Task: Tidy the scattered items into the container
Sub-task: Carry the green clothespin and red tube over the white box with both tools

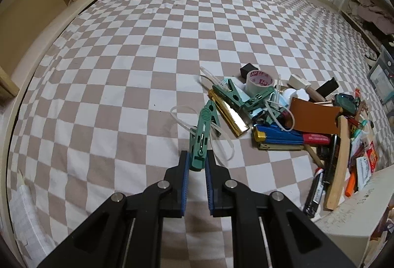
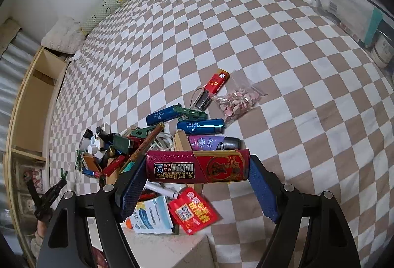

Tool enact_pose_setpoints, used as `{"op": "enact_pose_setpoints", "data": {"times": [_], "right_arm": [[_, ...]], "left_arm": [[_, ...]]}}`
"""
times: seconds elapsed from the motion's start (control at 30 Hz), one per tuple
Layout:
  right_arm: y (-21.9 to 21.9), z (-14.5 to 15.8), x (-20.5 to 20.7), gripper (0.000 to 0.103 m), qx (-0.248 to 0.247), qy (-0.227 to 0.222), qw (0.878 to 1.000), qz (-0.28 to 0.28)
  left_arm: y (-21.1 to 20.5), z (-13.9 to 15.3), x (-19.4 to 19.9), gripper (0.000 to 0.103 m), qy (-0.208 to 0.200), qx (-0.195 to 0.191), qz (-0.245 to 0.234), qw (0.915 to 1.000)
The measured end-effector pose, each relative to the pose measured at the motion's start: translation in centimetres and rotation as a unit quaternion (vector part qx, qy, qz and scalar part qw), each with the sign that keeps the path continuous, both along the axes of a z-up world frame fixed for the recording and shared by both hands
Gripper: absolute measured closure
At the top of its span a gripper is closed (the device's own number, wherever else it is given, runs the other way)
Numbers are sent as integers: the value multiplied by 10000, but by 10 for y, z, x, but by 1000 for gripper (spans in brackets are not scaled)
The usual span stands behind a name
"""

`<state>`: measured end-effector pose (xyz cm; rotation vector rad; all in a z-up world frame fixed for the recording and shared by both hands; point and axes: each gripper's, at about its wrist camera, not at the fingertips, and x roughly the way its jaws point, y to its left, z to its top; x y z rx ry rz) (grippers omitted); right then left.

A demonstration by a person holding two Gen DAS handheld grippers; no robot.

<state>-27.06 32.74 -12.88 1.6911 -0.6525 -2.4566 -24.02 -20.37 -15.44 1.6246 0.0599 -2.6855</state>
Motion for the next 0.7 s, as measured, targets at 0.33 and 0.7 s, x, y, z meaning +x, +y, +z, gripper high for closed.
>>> {"op": "enact_pose_setpoints", "data": {"times": [0.33,0.7], "right_arm": [[-9,34,22,23,-139,457,9986,231],[-22,89,67,23,-655,1053,9907,559]], "left_arm": [[12,42,30,90,457,236,-83,9986],[48,95,71,90,1054,488,-504,9920]]}}
